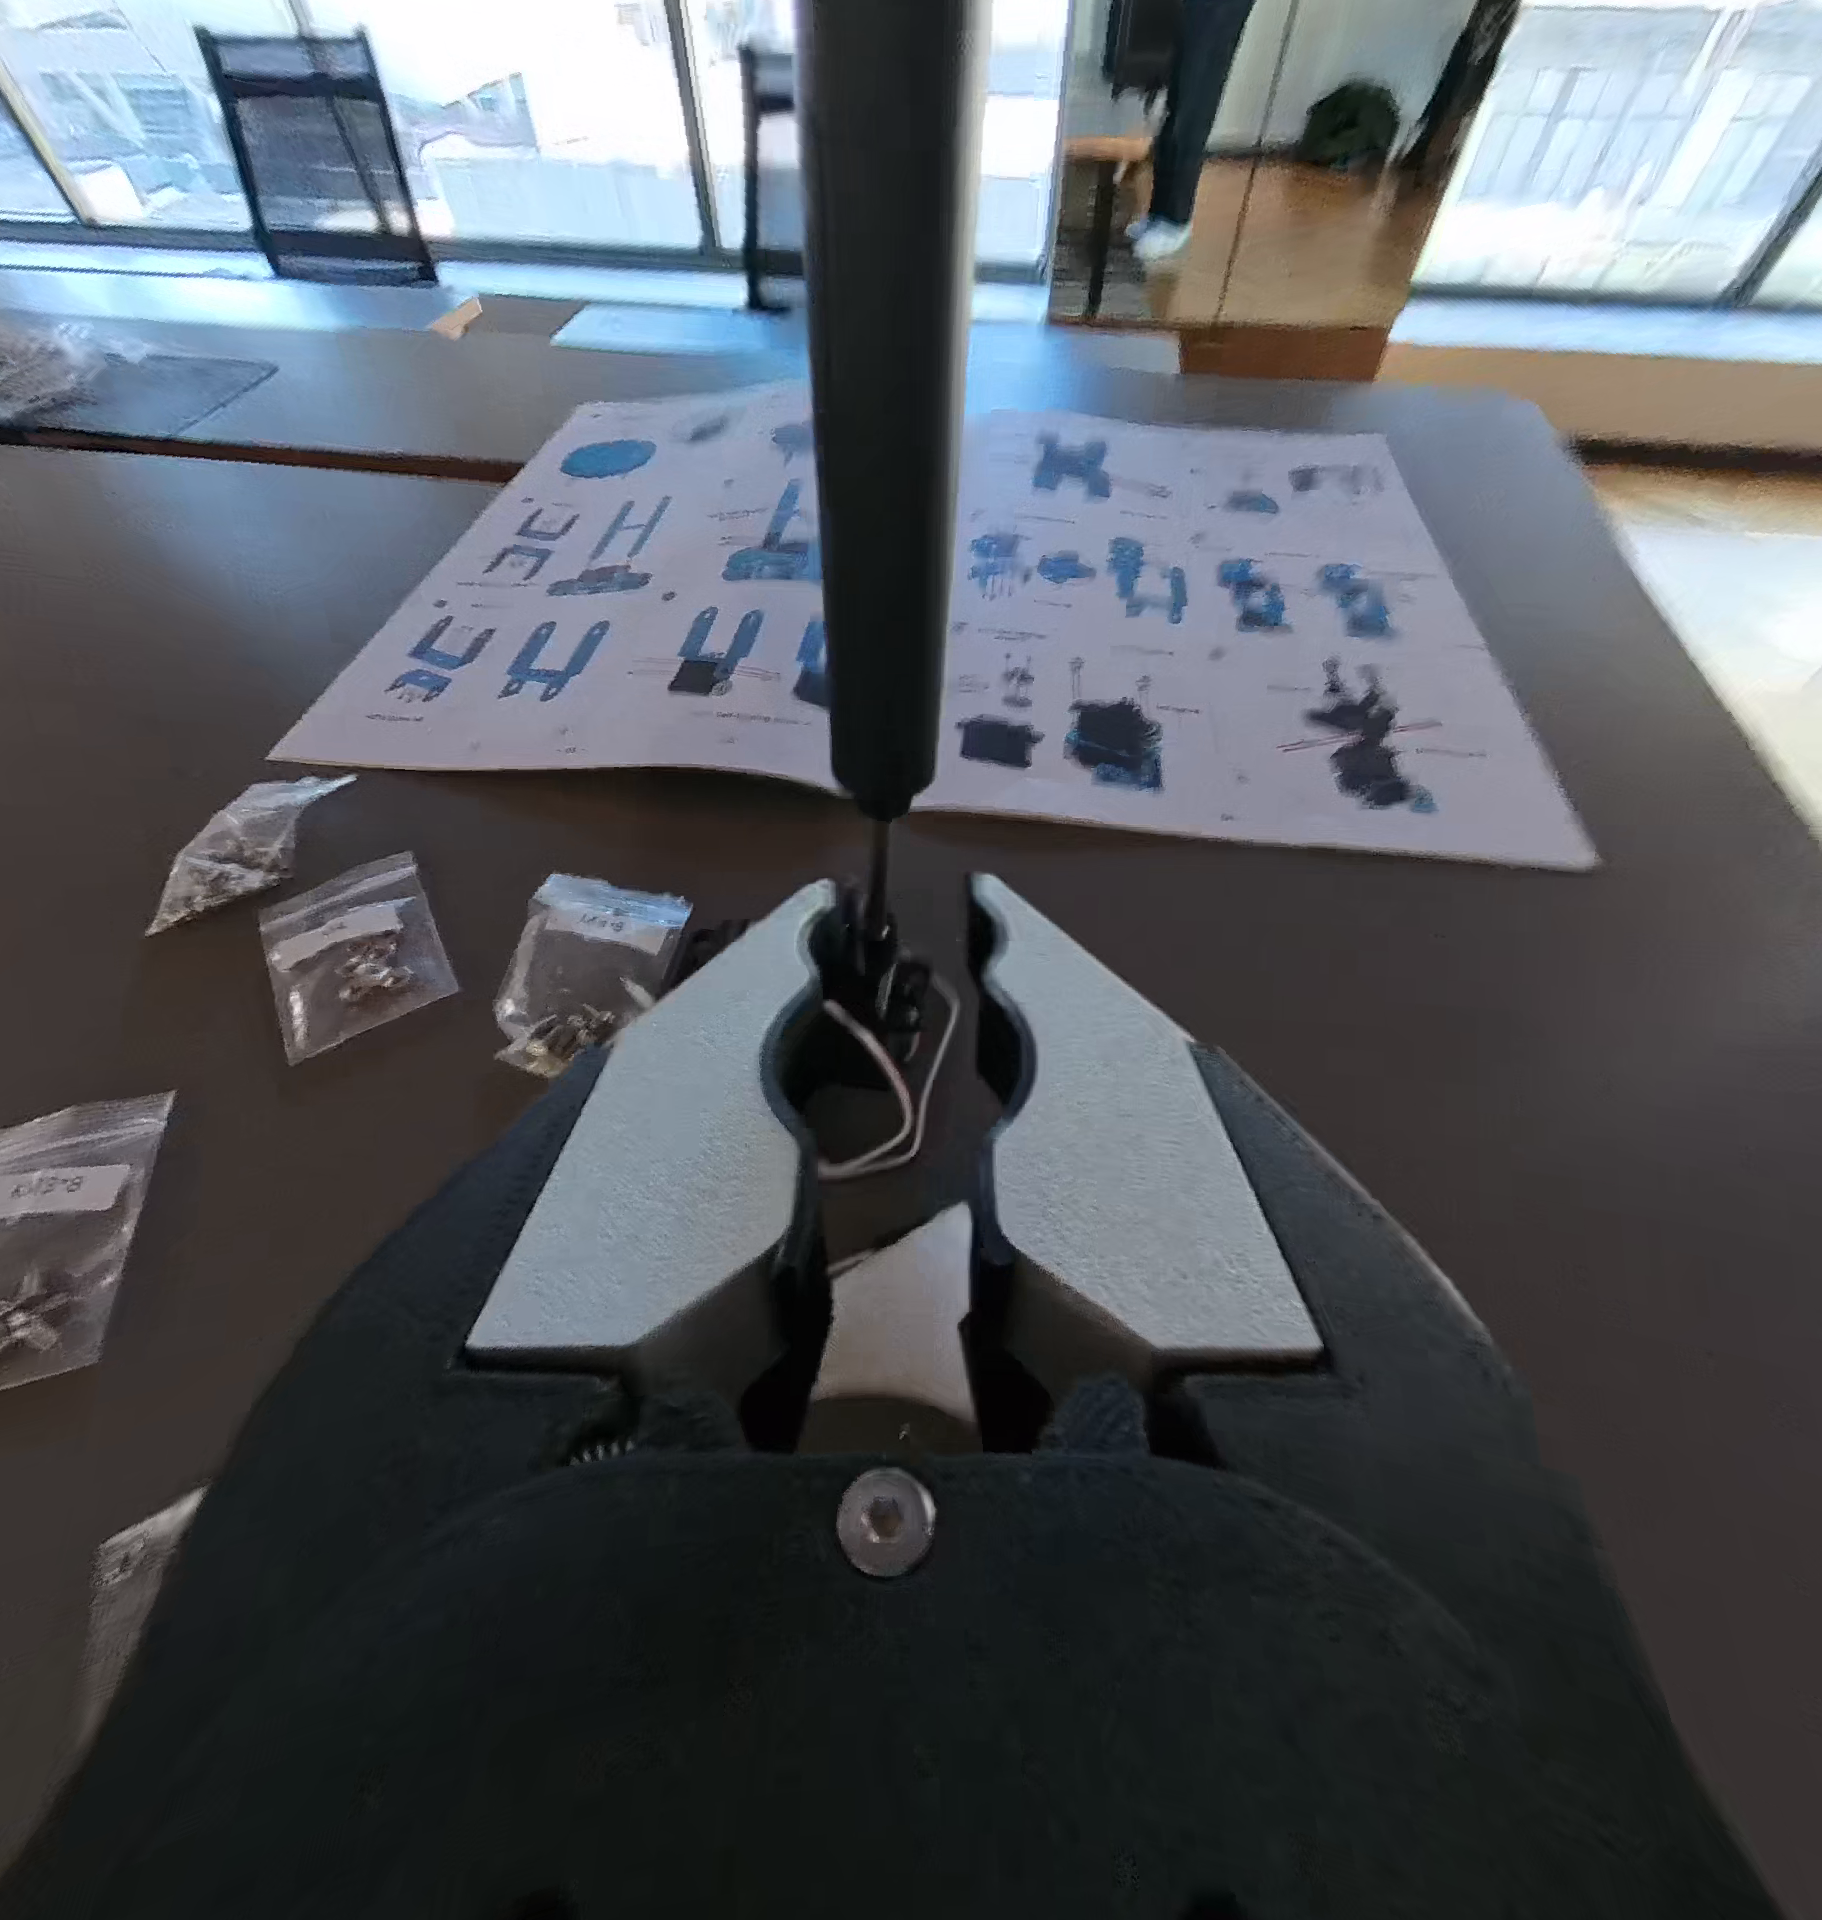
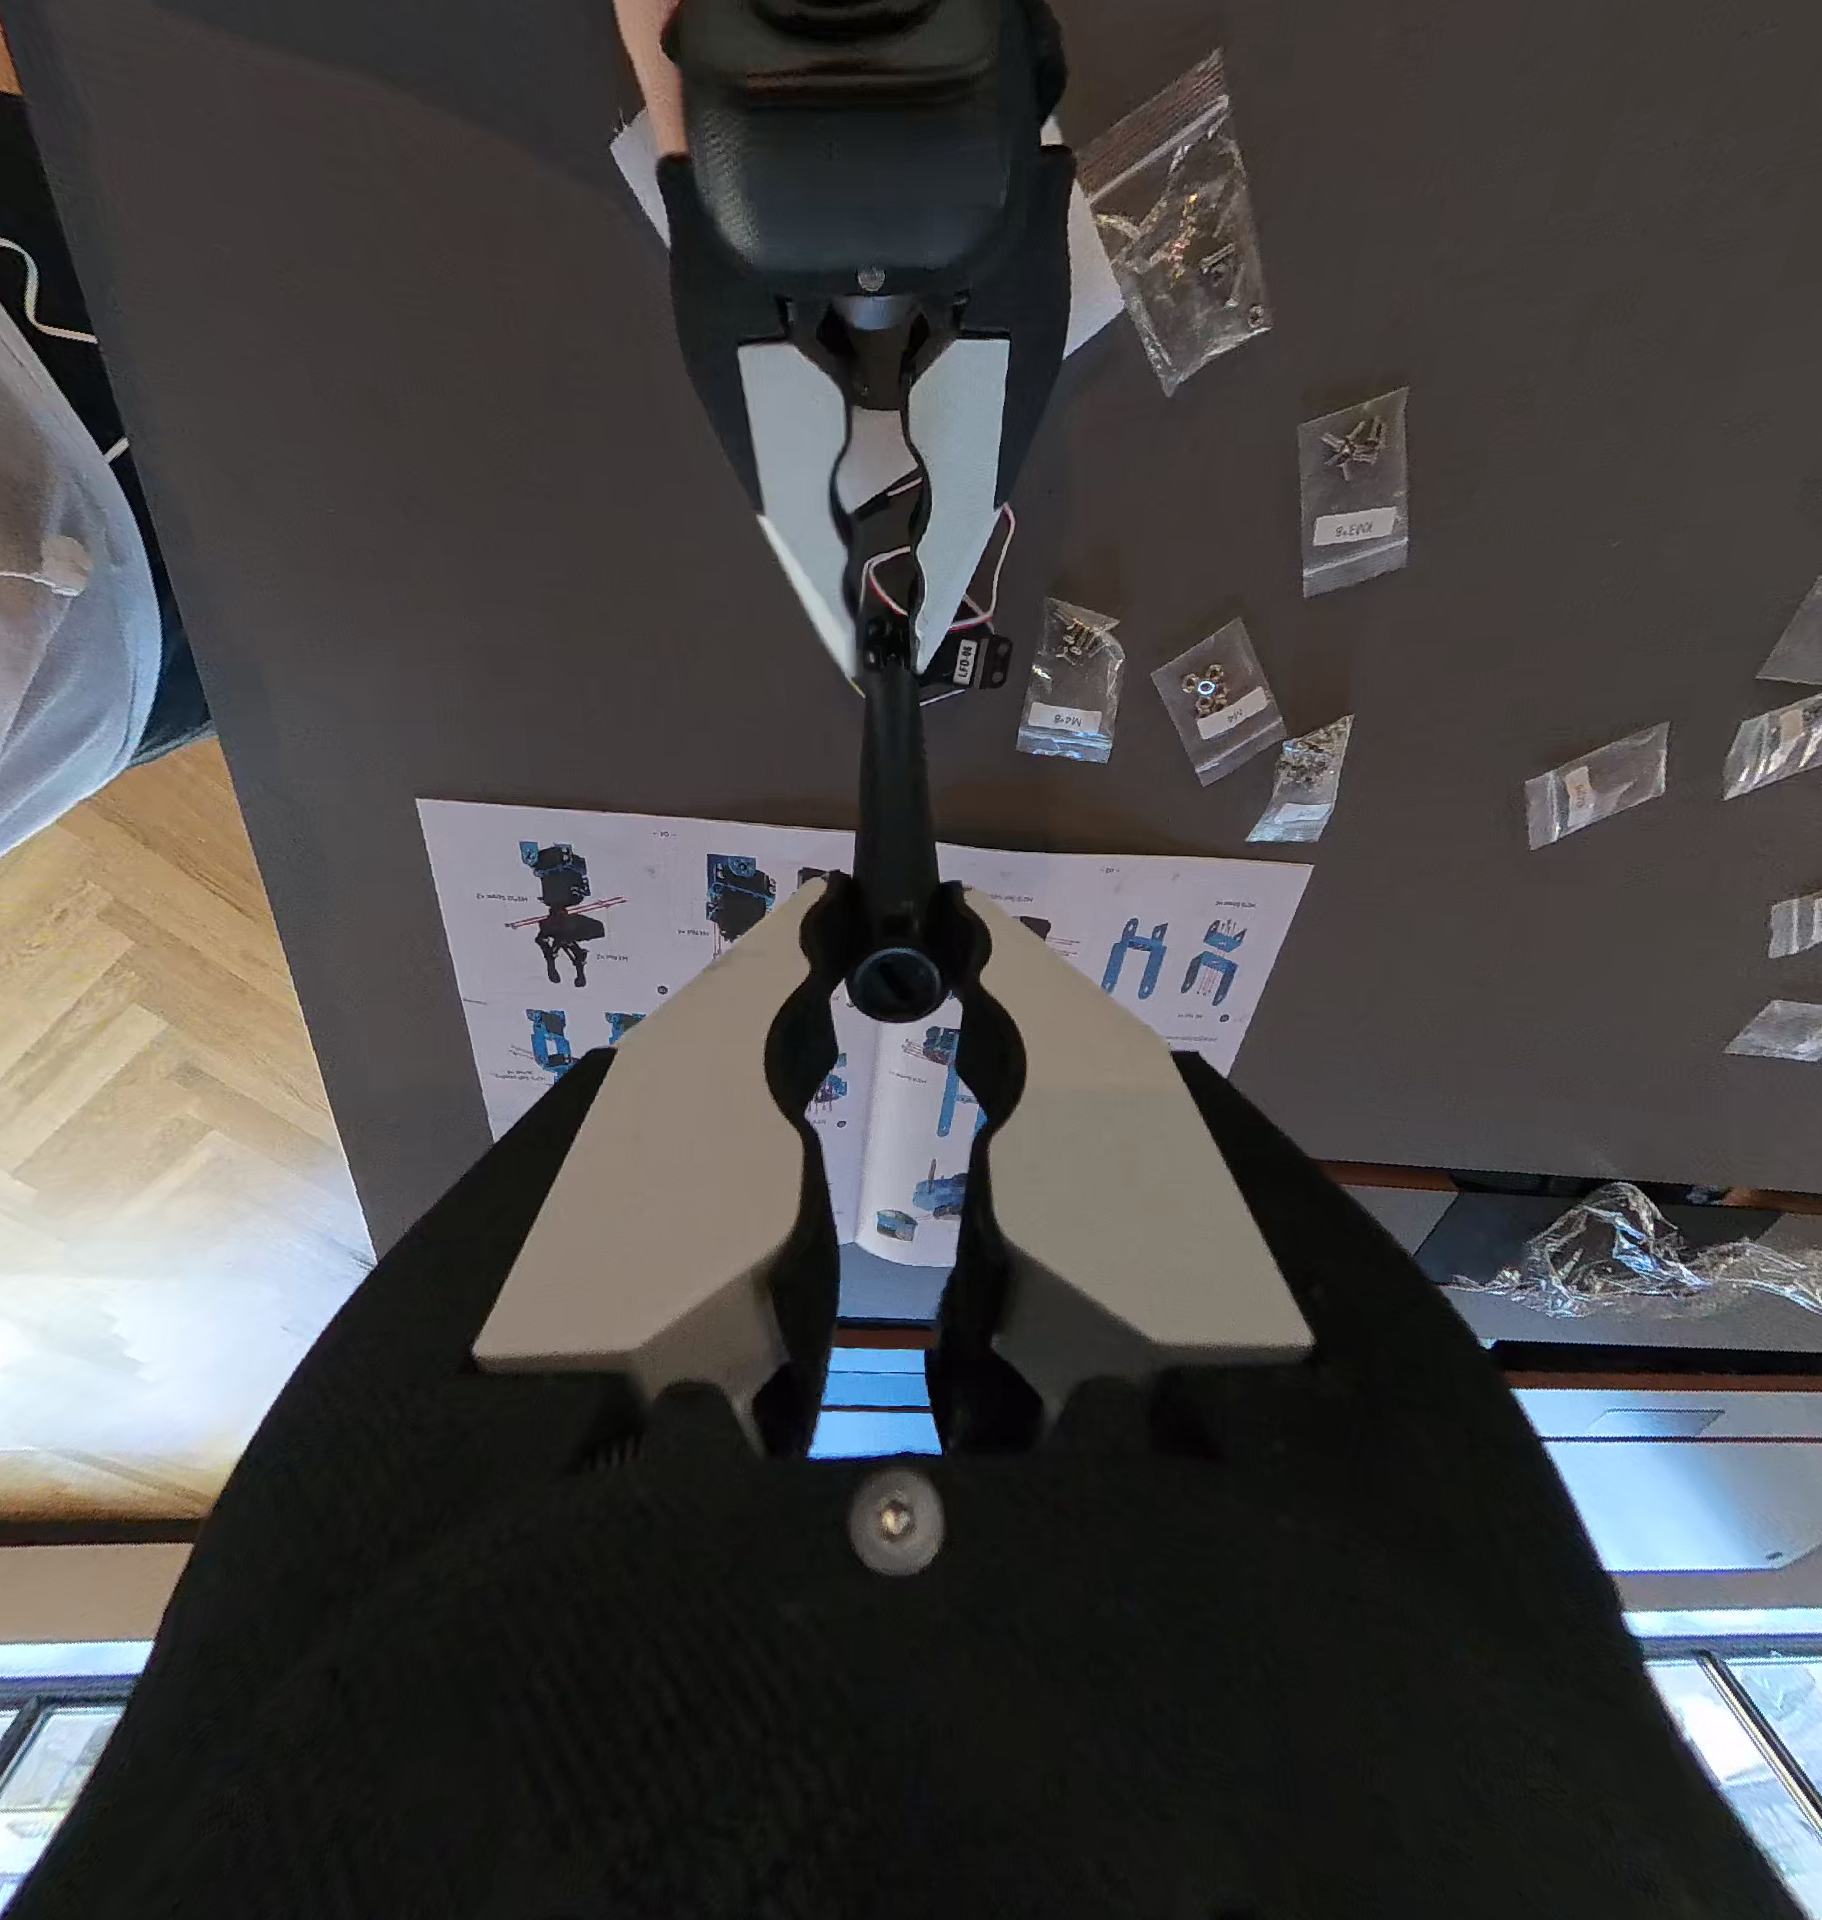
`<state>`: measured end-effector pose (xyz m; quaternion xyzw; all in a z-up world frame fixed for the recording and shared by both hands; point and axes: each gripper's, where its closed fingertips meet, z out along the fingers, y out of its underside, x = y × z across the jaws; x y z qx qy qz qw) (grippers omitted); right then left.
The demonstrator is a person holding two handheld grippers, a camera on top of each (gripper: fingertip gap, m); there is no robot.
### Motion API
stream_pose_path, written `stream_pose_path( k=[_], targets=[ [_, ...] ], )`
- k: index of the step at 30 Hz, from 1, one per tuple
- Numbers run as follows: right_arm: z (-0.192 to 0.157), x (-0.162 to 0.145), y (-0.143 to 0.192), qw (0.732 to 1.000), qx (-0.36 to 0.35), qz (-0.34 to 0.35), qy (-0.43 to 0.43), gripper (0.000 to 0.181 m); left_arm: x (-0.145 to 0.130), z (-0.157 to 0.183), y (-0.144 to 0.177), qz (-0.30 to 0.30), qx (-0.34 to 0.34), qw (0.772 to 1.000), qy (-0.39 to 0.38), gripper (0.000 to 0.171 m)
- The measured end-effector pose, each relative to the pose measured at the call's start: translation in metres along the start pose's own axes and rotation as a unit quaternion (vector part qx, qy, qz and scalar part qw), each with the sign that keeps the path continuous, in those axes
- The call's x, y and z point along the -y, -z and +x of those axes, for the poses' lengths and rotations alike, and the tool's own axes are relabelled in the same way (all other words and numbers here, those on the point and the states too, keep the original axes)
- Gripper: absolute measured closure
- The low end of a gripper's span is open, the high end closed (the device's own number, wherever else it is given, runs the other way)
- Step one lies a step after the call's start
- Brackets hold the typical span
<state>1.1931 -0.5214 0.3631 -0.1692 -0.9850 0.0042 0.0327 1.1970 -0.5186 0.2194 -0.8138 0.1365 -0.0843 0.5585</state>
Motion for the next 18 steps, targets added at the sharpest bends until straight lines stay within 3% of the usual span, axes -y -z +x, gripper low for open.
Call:
stream_pose_path(
  k=[5, 8, 10, 14, 18],
  targets=[
    [0.002, 0.002, 0.000, 1.000, 0.006, 0.005, 0.000, 0.165, 0.052, 0.004, 0.016, 0.105, -0.024, 0.994, 0.026, 0.144],
    [0.003, 0.003, 0.001, 1.000, 0.012, 0.017, -0.005, 0.165, 0.071, 0.003, 0.016, 0.130, -0.011, 0.991, 0.017, 0.144],
    [0.004, 0.005, 0.001, 0.999, 0.014, 0.028, -0.007, 0.165, 0.074, -0.003, 0.014, 0.128, 0.016, 0.992, 0.007, 0.156],
    [0.006, 0.011, 0.001, 0.998, 0.012, 0.064, -0.008, 0.165, 0.073, -0.005, 0.015, 0.141, 0.016, 0.990, 0.012, 0.156],
    [0.009, 0.021, 0.005, 0.984, -0.009, 0.180, 0.003, 0.161, 0.072, -0.005, 0.017, 0.136, 0.012, 0.991, 0.005, 0.157]
  ],
)
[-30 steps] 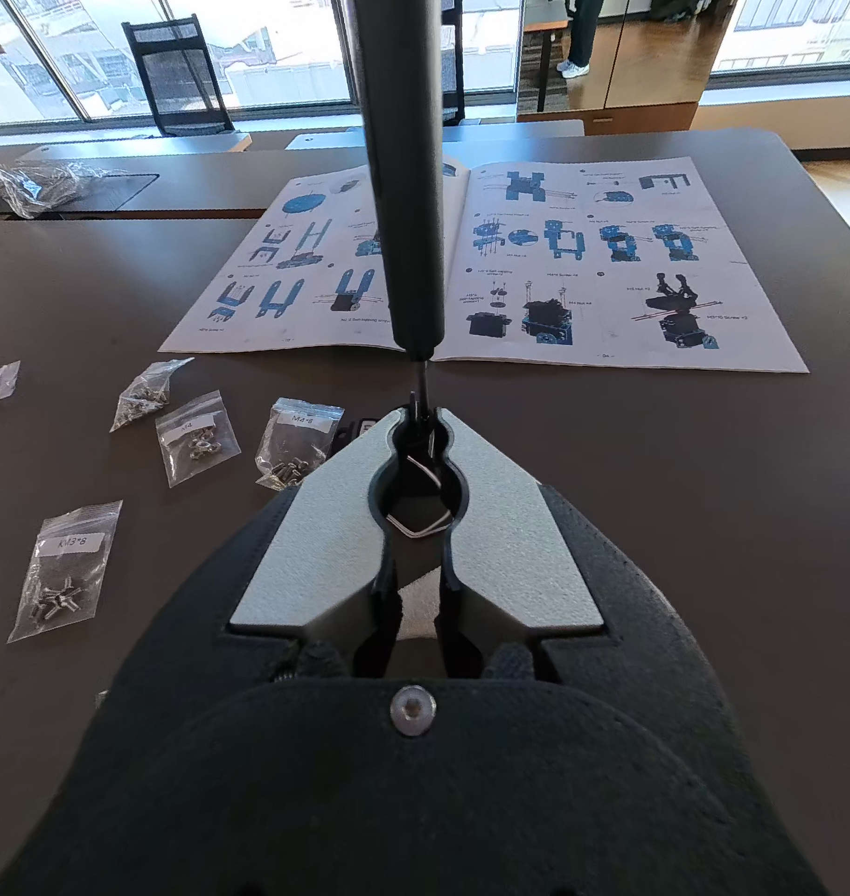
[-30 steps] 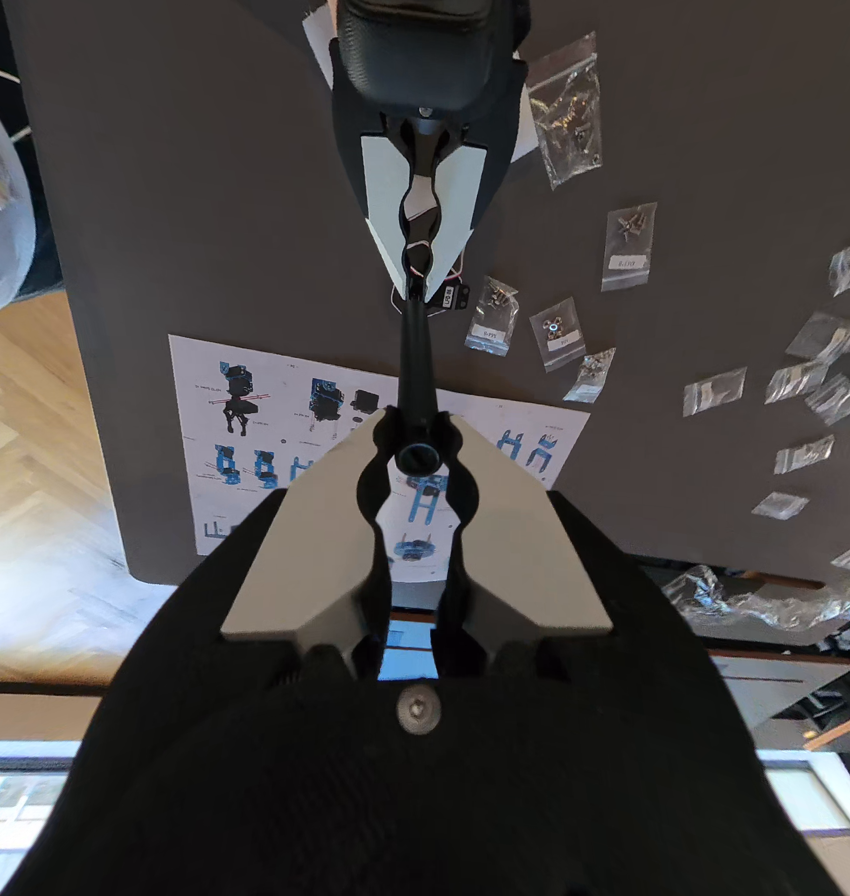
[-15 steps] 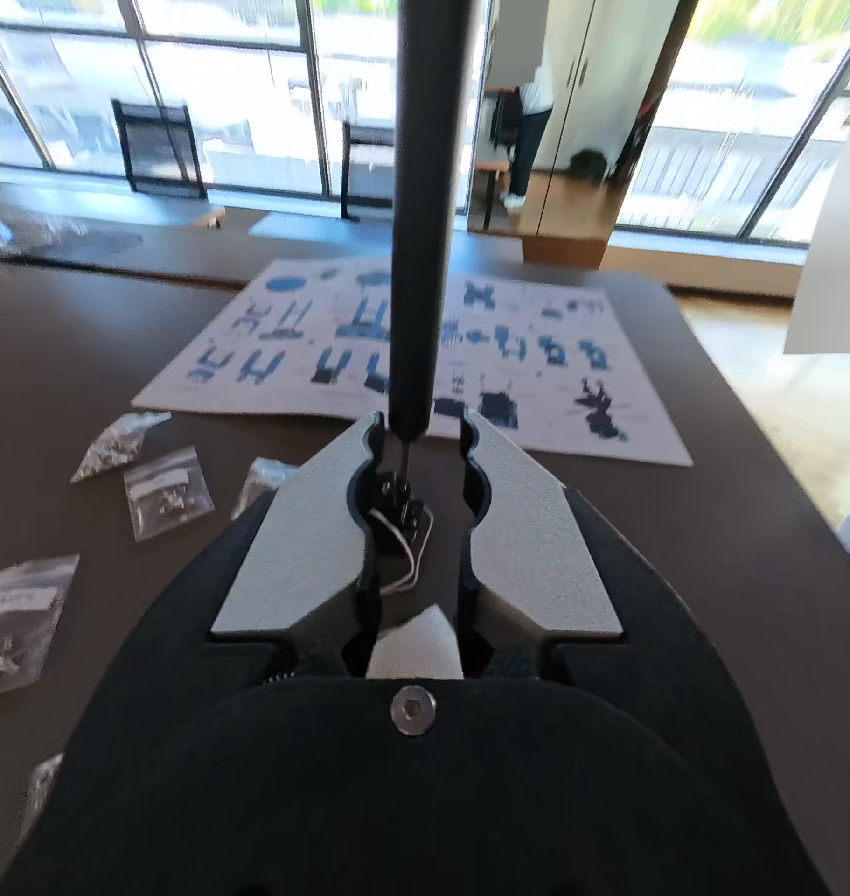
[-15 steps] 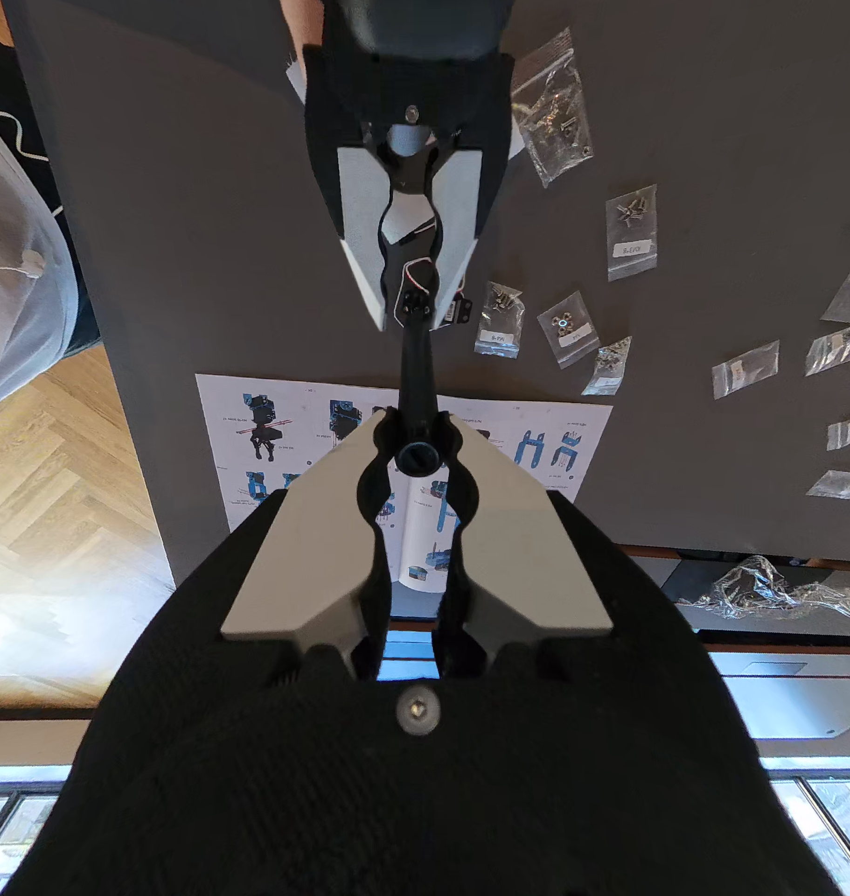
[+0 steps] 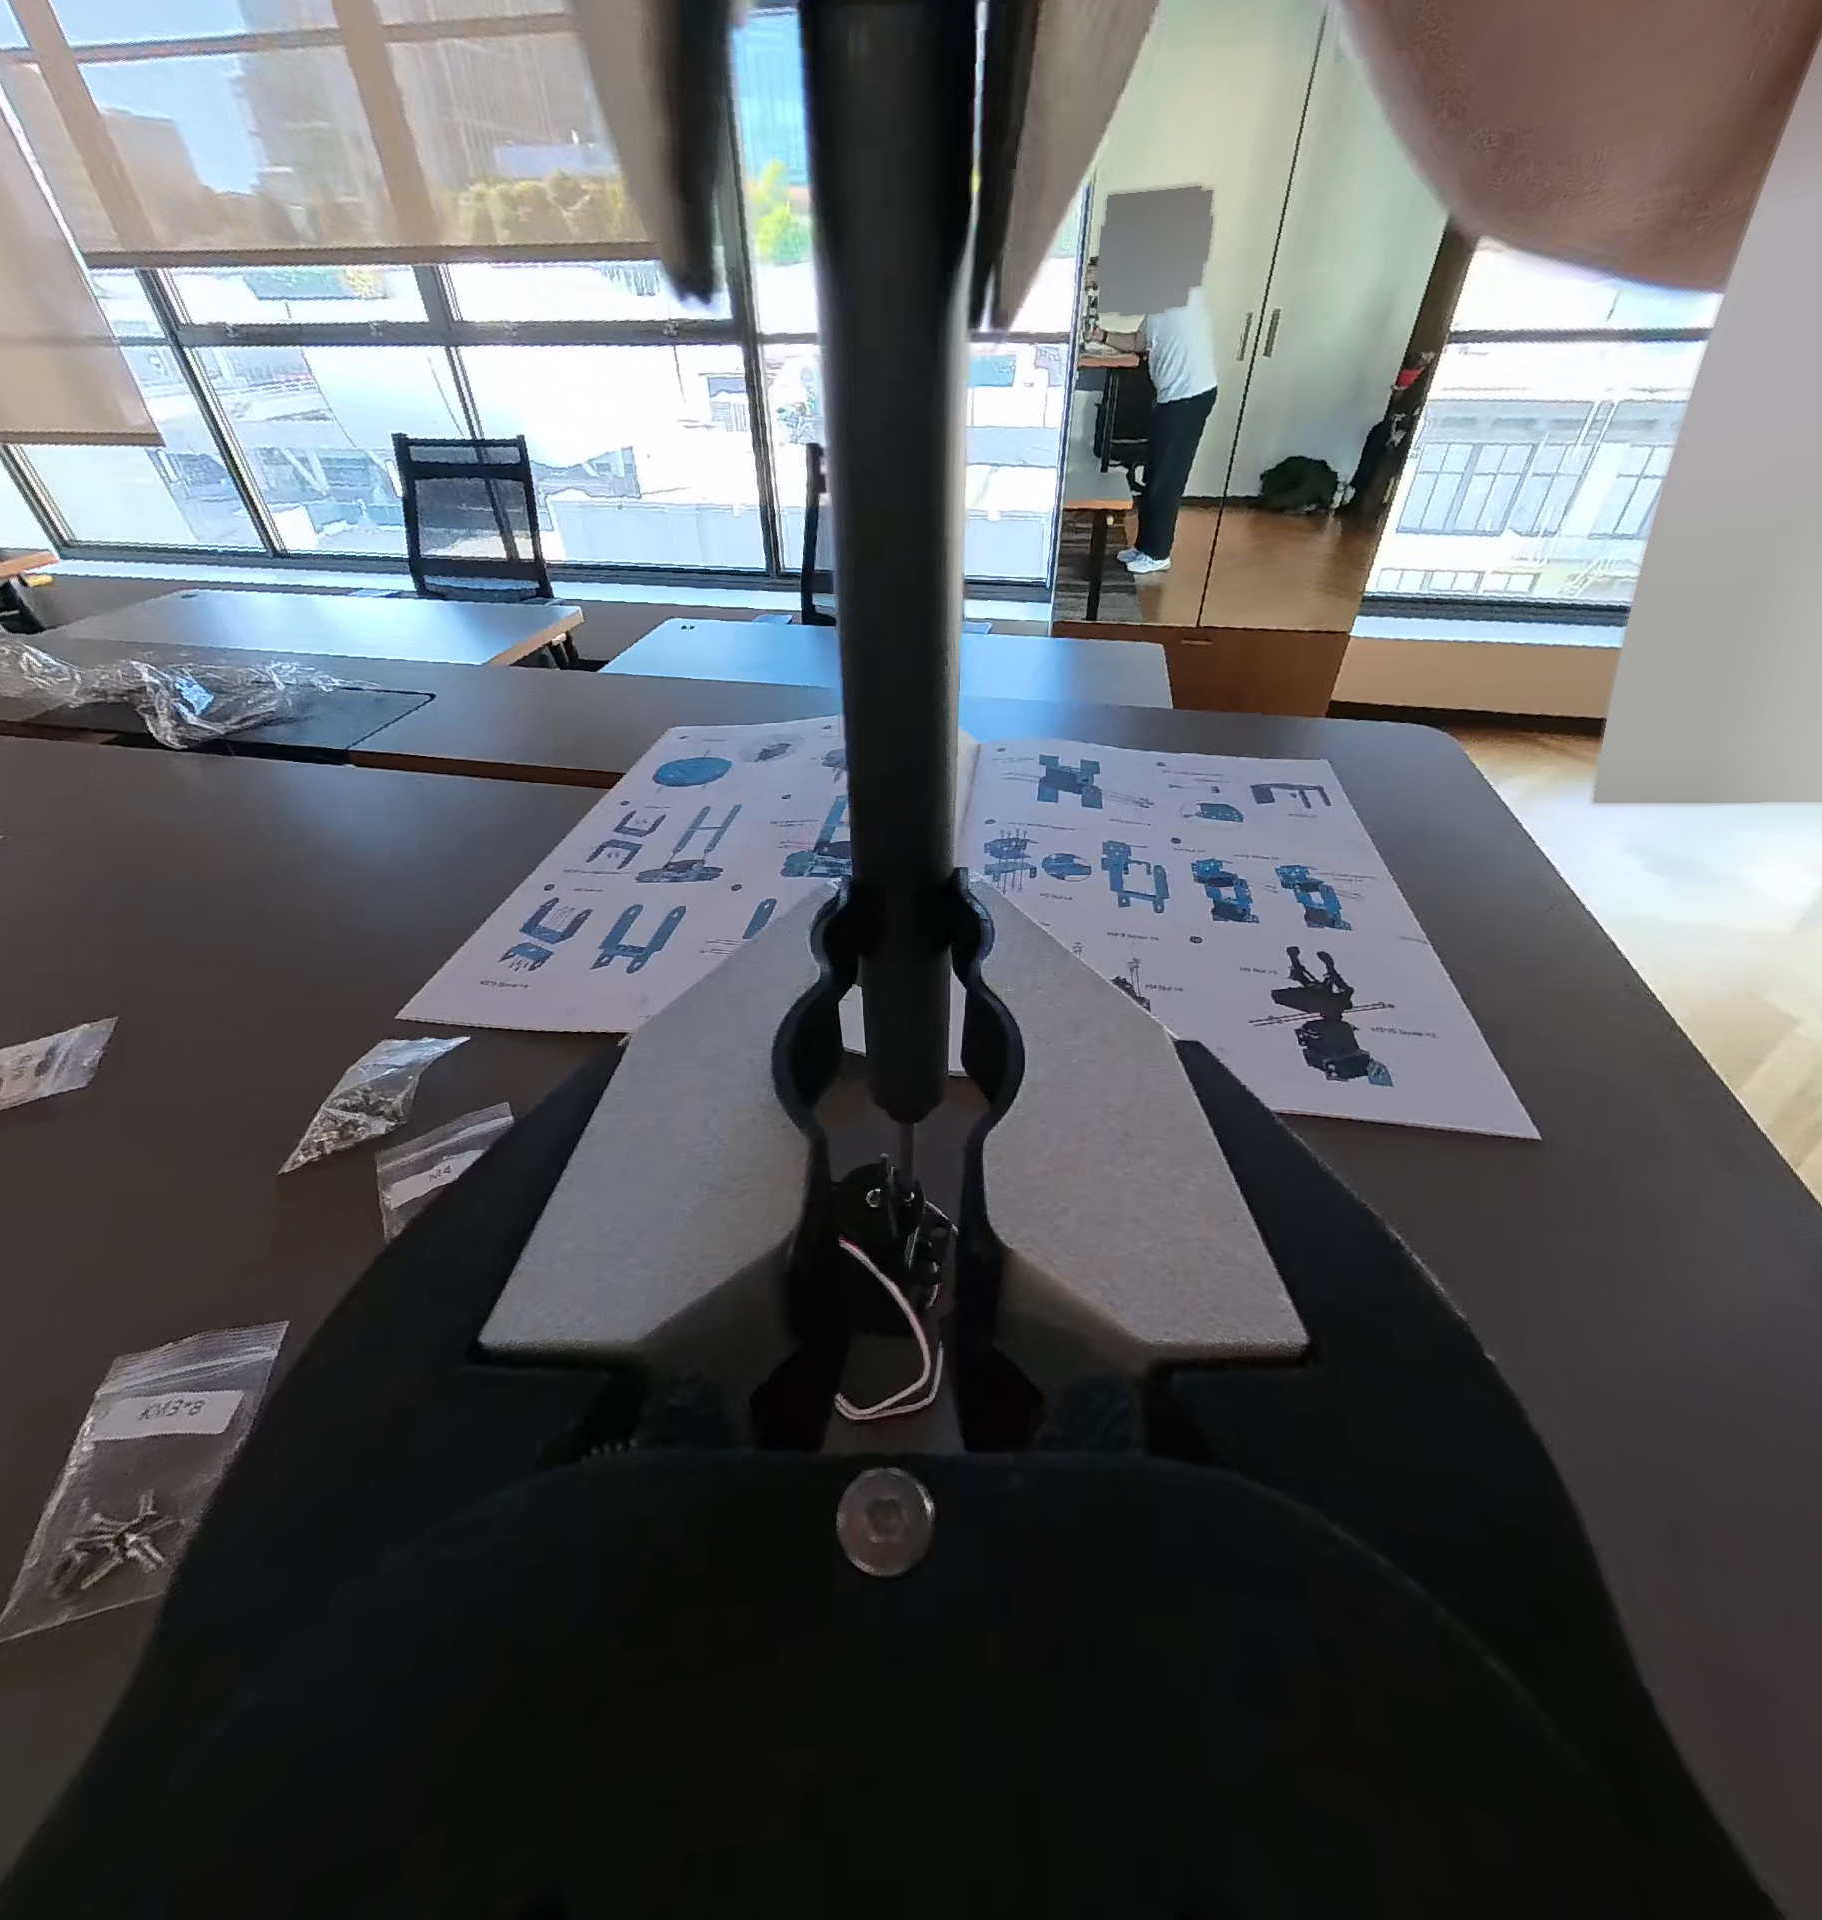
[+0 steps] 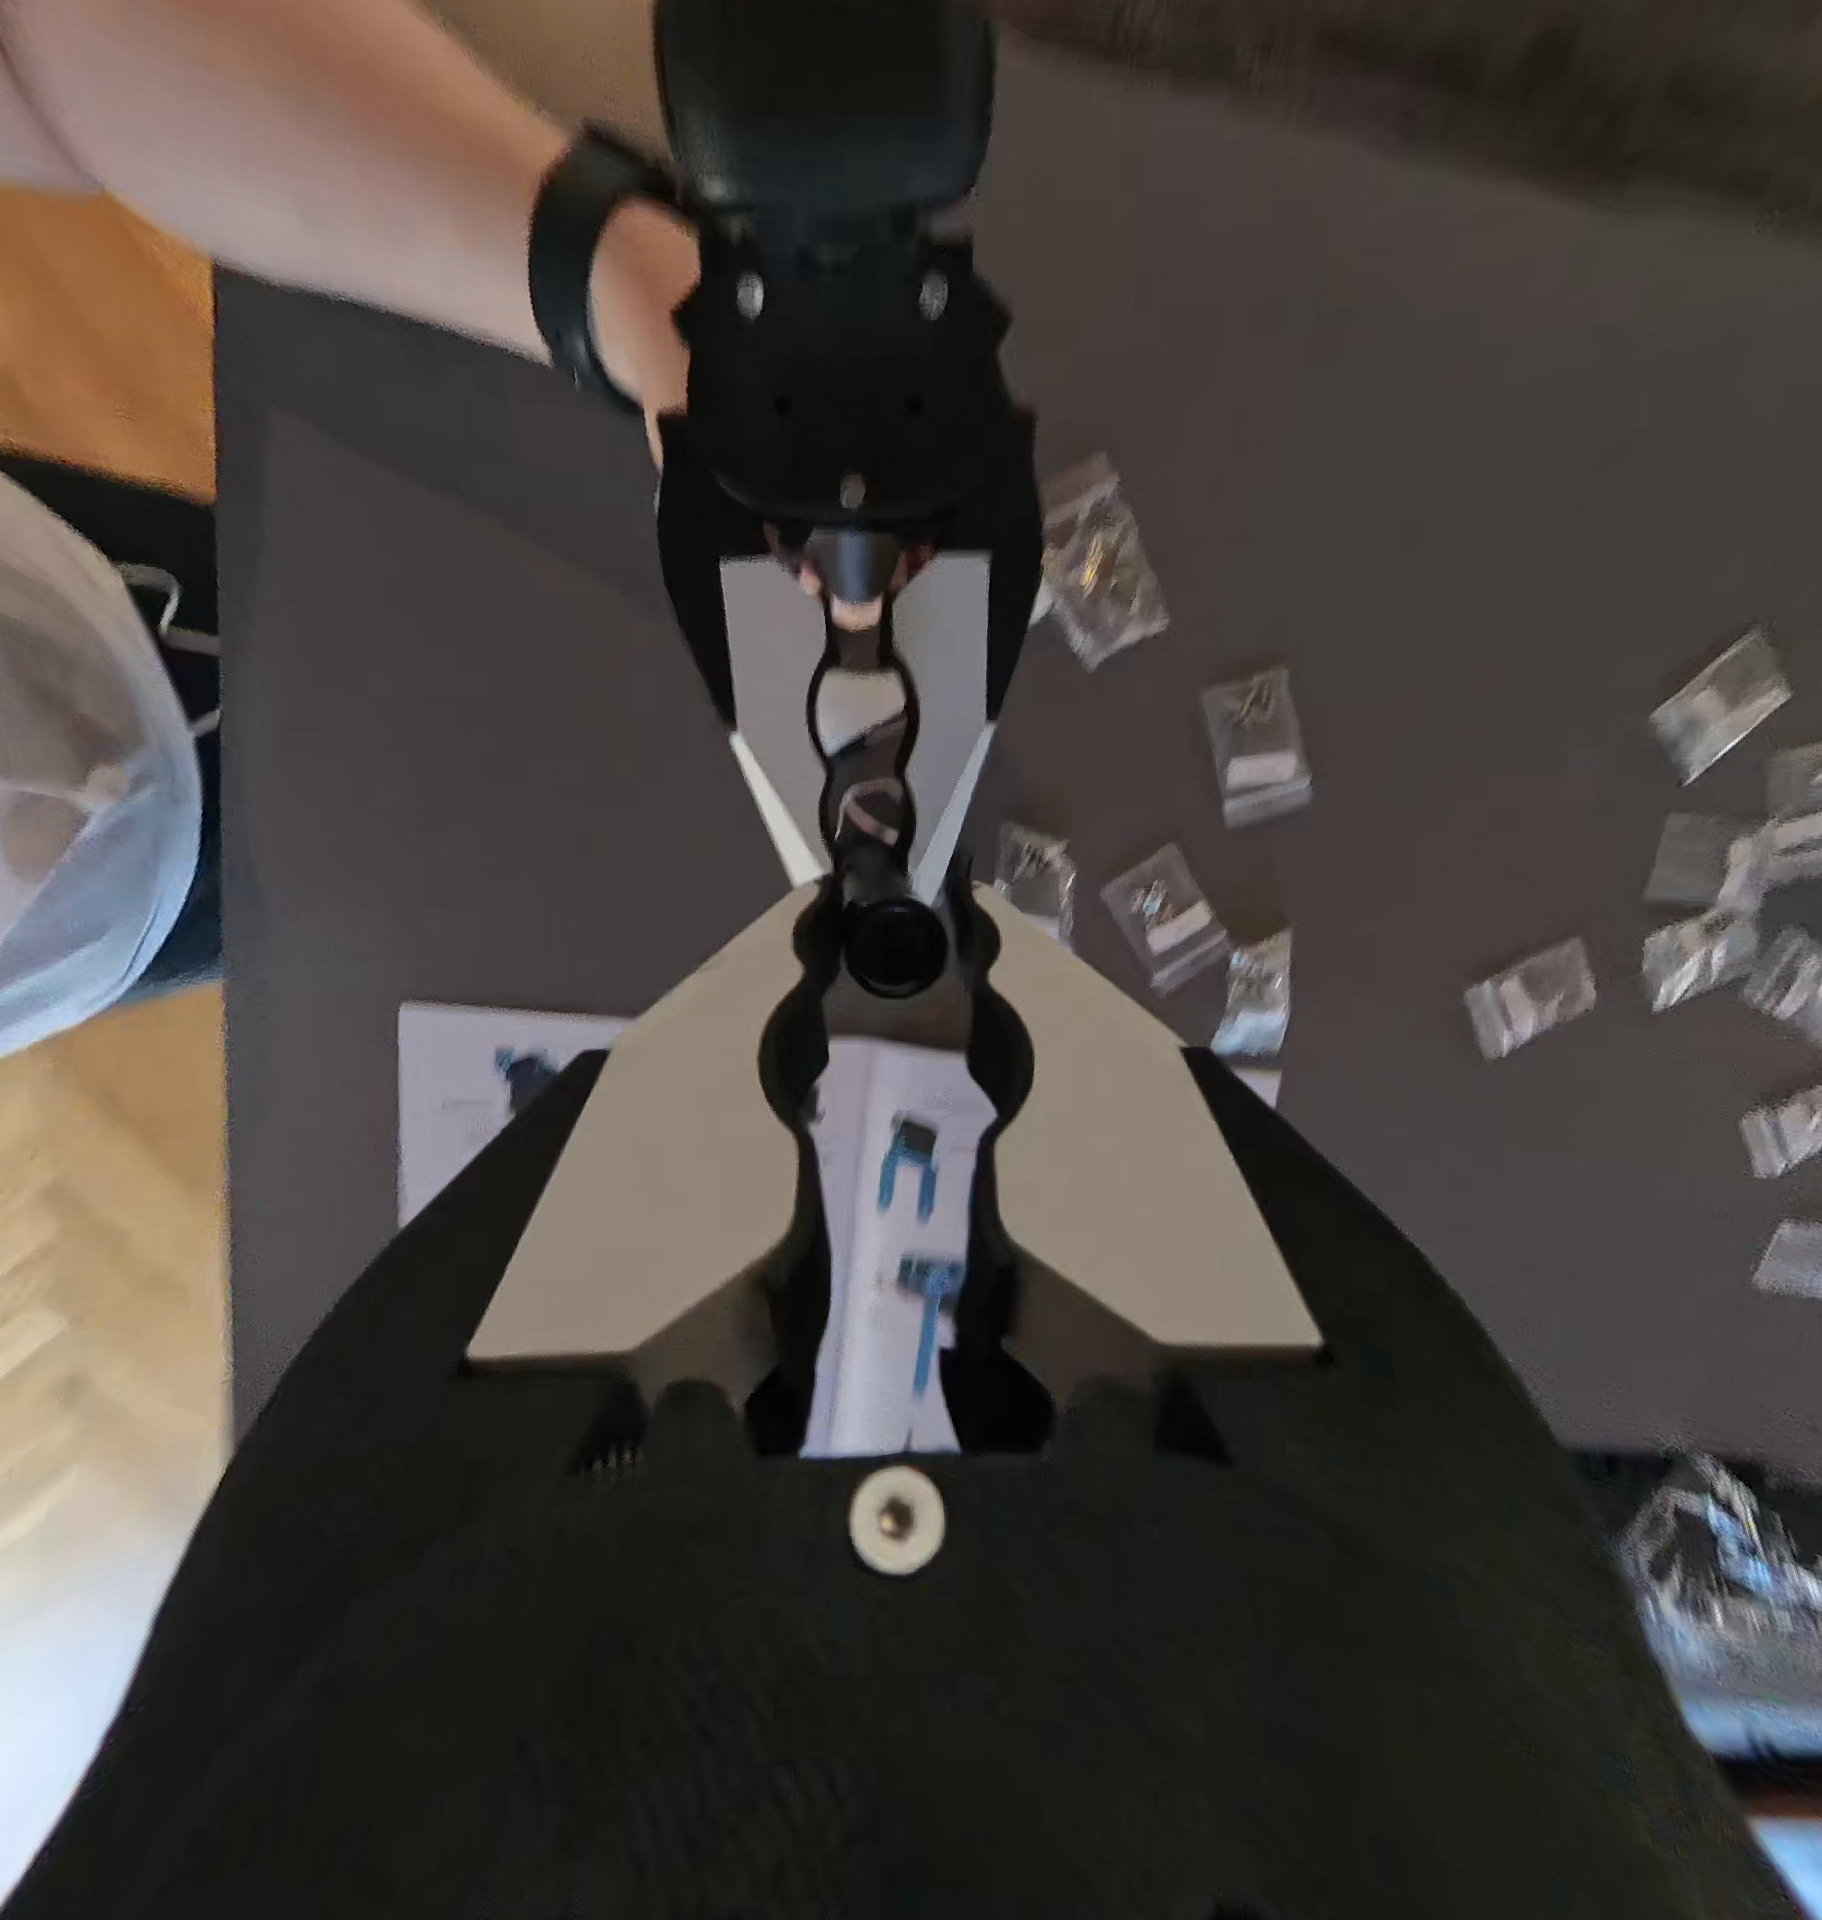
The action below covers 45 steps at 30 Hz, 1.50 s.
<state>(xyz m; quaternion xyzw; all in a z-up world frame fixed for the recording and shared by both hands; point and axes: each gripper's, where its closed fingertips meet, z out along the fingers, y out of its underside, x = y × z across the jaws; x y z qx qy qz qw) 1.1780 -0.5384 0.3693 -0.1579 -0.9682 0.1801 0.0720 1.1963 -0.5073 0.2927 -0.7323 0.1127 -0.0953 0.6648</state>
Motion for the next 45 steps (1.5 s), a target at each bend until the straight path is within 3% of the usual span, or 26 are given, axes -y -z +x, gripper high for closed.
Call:
stream_pose_path(
  k=[3, 6, 8, 11, 14, 18, 20, 21, 27, 31, 45],
  targets=[
    [0.007, 0.010, 0.018, 0.986, -0.037, 0.165, -0.002, 0.141, 0.000, 0.001, 0.000, -0.003, -0.002, 1.000, -0.003, 0.156],
    [0.005, 0.014, 0.038, 0.930, -0.044, 0.364, -0.021, 0.135, 0.000, 0.003, -0.002, -0.007, -0.004, 1.000, -0.008, 0.156],
    [0.000, 0.010, 0.035, 0.896, -0.013, 0.440, -0.049, 0.136, 0.000, 0.003, -0.003, -0.007, -0.007, 1.000, -0.009, 0.156],
    [-0.005, 0.008, 0.011, 0.879, 0.019, 0.470, -0.075, 0.141, 0.000, 0.003, -0.002, -0.006, -0.008, 1.000, -0.006, 0.156],
    [-0.005, 0.012, 0.004, 0.864, 0.011, 0.496, -0.080, 0.166, 0.000, 0.002, -0.001, -0.007, -0.007, 1.000, -0.005, 0.156],
    [-0.005, 0.012, 0.005, 0.862, -0.031, 0.502, -0.063, 0.166, -0.001, 0.003, 0.000, -0.014, -0.012, 1.000, -0.012, 0.155],
    [-0.005, 0.012, 0.005, 0.862, -0.030, 0.502, -0.066, 0.166, -0.014, 0.001, 0.006, -0.057, -0.020, 0.998, -0.012, 0.113],
    [-0.004, 0.012, 0.005, 0.861, -0.031, 0.503, -0.068, 0.166, -0.025, -0.001, 0.010, -0.084, -0.026, 0.996, -0.002, 0.104],
    [-0.005, 0.009, 0.007, 0.852, -0.030, 0.518, -0.068, 0.166, -0.070, -0.006, 0.008, -0.144, -0.037, 0.989, 0.001, 0.115],
    [-0.004, 0.008, 0.007, 0.851, -0.028, 0.519, -0.070, 0.166, -0.080, 0.001, -0.005, -0.166, -0.050, 0.984, -0.043, 0.144],
    [0.003, 0.001, 0.009, 0.854, -0.060, 0.509, -0.086, 0.166, -0.087, -0.006, -0.006, -0.165, -0.027, 0.985, -0.031, 0.151]
  ],
)
